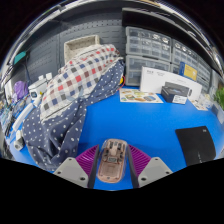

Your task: Arrange mouse

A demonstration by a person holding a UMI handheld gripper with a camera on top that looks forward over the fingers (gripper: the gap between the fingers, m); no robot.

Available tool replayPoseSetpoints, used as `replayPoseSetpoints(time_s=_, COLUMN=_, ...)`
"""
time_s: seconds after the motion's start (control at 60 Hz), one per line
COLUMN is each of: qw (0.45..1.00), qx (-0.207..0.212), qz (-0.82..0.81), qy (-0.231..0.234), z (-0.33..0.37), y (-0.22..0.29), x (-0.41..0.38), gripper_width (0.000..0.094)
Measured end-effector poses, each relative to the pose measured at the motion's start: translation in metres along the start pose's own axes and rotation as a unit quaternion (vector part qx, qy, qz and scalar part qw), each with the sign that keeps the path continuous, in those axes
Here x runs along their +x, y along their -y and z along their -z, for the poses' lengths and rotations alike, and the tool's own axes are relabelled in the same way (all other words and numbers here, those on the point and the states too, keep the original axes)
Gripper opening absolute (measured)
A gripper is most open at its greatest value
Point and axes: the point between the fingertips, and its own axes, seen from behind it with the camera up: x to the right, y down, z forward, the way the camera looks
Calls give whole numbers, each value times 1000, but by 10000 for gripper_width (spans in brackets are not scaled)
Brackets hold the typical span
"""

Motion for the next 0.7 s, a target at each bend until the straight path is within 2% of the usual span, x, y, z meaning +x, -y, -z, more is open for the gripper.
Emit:
replayPoseSetpoints(time_s=0.05, qw=1000, qx=-4, qz=4, qy=4, z=0, y=-1, x=-1, gripper_width=507)
replayPoseSetpoints(time_s=0.15, qw=1000, qx=-10, qz=-1, qy=21, z=-1, y=0, x=-5, gripper_width=411)
replayPoseSetpoints(time_s=0.183, qw=1000, qx=-13, qz=1, qy=26, z=-2, y=0, x=-5, gripper_width=413)
replayPoseSetpoints(time_s=0.233, qw=999, qx=-21, qz=-3, qy=32, z=-3, y=-1, x=-5, gripper_width=367)
replayPoseSetpoints(time_s=0.383, qw=998, qx=-43, qz=24, qy=24, z=1, y=11, x=4, gripper_width=365)
replayPoseSetpoints(time_s=0.483, qw=999, qx=0, qz=28, qy=20, z=26, y=66, x=21, gripper_width=366)
replayPoseSetpoints(time_s=0.7, qw=994, qx=90, qz=55, qy=-29, z=98, y=183, x=110, gripper_width=368)
